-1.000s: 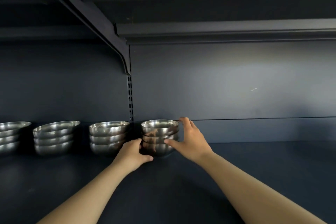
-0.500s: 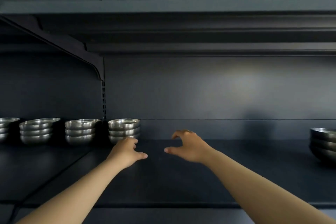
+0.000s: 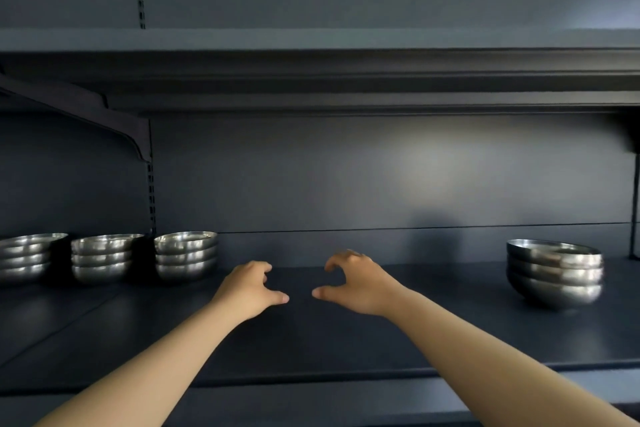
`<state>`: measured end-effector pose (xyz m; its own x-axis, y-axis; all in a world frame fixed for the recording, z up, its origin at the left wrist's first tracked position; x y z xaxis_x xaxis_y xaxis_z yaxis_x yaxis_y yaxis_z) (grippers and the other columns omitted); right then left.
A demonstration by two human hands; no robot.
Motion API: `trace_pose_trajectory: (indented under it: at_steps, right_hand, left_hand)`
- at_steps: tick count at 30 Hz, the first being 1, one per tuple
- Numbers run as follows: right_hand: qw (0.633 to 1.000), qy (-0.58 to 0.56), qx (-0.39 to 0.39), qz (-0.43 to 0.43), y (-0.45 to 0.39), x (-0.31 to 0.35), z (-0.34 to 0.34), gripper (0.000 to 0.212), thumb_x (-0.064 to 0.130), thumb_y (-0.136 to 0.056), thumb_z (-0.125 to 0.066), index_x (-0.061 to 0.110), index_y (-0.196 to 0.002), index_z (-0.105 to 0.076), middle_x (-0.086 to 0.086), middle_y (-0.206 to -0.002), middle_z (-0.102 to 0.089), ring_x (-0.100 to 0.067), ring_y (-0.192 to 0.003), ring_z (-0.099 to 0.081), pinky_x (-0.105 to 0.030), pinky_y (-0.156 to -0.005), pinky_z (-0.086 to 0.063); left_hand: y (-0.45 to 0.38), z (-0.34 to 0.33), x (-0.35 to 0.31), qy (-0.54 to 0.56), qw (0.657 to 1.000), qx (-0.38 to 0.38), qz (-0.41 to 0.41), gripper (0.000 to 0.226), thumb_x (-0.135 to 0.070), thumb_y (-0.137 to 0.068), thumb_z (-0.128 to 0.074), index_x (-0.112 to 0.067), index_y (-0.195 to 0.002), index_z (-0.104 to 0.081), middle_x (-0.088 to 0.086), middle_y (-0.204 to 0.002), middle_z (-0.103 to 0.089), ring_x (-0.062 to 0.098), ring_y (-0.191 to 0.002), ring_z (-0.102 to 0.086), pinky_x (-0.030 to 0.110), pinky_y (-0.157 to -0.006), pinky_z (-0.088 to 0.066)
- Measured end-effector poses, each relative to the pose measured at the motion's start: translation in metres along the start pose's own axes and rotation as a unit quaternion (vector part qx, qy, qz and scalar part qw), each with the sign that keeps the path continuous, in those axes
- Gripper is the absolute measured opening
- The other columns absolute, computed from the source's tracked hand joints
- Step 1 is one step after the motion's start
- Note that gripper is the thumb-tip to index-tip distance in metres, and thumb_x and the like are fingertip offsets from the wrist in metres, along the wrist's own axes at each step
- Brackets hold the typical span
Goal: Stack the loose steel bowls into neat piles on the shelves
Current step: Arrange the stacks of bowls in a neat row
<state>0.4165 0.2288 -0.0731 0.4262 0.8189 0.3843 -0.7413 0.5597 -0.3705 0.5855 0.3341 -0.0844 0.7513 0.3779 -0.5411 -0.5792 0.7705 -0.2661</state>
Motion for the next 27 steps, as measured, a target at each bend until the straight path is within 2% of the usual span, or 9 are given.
trace_pose_trajectory:
  at_steps: [11,21,27]
  right_hand:
    - [0.999,0.017,-0.035,-0.011,0.026,-0.07,0.044,0.056,0.055,-0.078,-0.064,0.023,-0.122,-0.053,0.004,-0.127,-0.05,-0.018,-0.118,-0.046,-0.028,-0.092,-0.04]
    - [0.996,0.039,-0.012,0.082,0.055,-0.13,0.094,0.057,0.051,-0.08,-0.063,0.02,-0.126,-0.05,0.002,-0.129,-0.048,-0.019,-0.123,-0.04,-0.028,-0.097,-0.038]
    - [0.992,0.059,0.002,0.115,0.069,-0.148,0.111,0.058,0.048,-0.082,-0.063,0.018,-0.129,-0.048,-0.001,-0.129,-0.047,-0.021,-0.123,-0.039,-0.029,-0.096,-0.038]
  left_hand:
    - [-0.002,-0.045,-0.063,-0.008,1.0,0.02,0.0,0.079,-0.041,-0.074,-0.076,-0.018,-0.141,-0.039,0.0,-0.136,-0.051,0.017,-0.121,-0.052,0.026,-0.094,-0.04]
    - [0.008,-0.111,-0.15,0.023,0.999,0.005,0.027,0.076,-0.039,-0.075,-0.075,-0.019,-0.14,-0.039,0.0,-0.132,-0.052,0.017,-0.117,-0.052,0.025,-0.092,-0.041]
    - [0.019,-0.131,-0.185,-0.003,1.0,-0.006,0.03,0.078,-0.039,-0.074,-0.076,-0.02,-0.14,-0.04,-0.001,-0.133,-0.051,0.016,-0.119,-0.051,0.025,-0.093,-0.04]
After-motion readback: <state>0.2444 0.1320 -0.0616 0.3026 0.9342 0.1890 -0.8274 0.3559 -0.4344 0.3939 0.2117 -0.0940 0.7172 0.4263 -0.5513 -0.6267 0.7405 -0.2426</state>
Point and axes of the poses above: each hand's wrist, its own y-axis away from the middle knuckle, its own z-axis out of the back of the hand, x = y × z, the point moved 3 cm from there along -y, towards the middle knuckle
